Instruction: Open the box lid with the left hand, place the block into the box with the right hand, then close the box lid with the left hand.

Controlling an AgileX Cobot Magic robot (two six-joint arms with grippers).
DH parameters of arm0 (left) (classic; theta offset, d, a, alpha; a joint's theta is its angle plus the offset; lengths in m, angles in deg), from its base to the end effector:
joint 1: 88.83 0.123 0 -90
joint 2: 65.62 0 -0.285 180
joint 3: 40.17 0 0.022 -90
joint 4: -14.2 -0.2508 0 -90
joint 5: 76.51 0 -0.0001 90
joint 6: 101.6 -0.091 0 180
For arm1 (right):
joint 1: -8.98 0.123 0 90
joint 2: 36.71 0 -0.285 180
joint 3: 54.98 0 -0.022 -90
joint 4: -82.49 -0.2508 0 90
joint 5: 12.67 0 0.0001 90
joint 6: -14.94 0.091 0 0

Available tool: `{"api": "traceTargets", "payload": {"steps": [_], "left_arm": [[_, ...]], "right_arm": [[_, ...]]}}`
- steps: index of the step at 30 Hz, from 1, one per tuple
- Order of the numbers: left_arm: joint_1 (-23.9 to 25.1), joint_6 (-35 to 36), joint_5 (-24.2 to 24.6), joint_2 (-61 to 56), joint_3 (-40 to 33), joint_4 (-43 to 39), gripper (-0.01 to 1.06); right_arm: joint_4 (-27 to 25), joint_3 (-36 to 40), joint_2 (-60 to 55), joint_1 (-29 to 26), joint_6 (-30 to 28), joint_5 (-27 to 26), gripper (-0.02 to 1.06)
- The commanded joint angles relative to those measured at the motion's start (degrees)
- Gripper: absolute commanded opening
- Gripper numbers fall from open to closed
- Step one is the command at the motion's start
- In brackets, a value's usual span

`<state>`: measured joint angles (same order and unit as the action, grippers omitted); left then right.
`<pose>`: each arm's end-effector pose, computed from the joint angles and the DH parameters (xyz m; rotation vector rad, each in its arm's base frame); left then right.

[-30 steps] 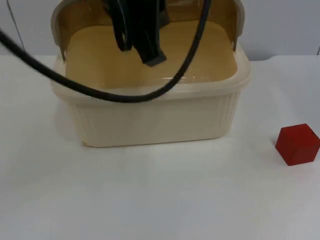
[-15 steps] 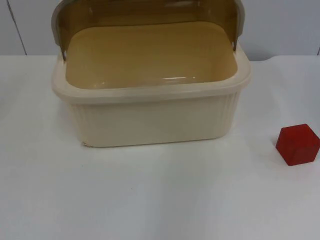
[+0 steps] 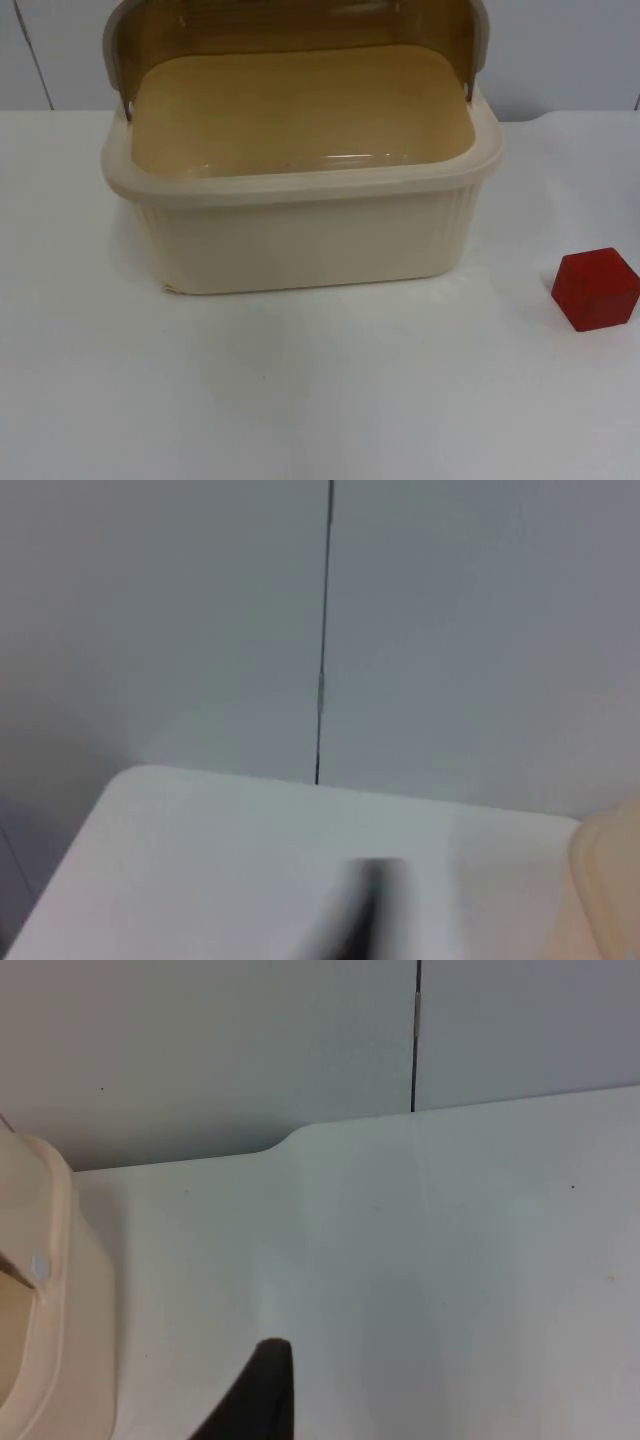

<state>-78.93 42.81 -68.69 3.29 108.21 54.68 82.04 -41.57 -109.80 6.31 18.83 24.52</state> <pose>0.2328 0.0324 0.3389 -0.1738 1.8494 -0.0183 0.2415 -0.0108 0.3824 0.1275 2.1551 0.0210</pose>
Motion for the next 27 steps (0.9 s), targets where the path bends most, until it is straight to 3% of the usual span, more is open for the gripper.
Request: {"api": "traceTargets", "payload": {"steps": [1, 9, 13, 18, 27], "left_arm": [[-0.02, 0.88, 0.45, 0.01, -0.32, -0.54, 1.06], [-0.02, 1.11, 0.97, -0.68, -0.32, -0.53, 1.04], [-0.02, 1.11, 1.98, -0.79, -0.32, -0.53, 1.04], [-0.02, 1.11, 2.76, -0.67, -0.32, -0.89, 1.04], [-0.02, 1.11, 2.59, -0.54, -0.32, -2.20, 1.04]], "right_arm": [[-0.27, -0.43, 0.25, 0.02, -0.73, -0.48, 1.05], [-0.45, -0.43, -0.76, 0.09, -1.08, 0.22, 1.05], [-4.47, -0.55, -3.88, 0.85, -3.90, 0.60, 1.05], [-2.44, -1.07, -14.18, 8.96, -1.77, -0.13, 1.05], [-2.49, -1.07, -31.31, 13.34, -0.40, -4.96, 1.05]]}}
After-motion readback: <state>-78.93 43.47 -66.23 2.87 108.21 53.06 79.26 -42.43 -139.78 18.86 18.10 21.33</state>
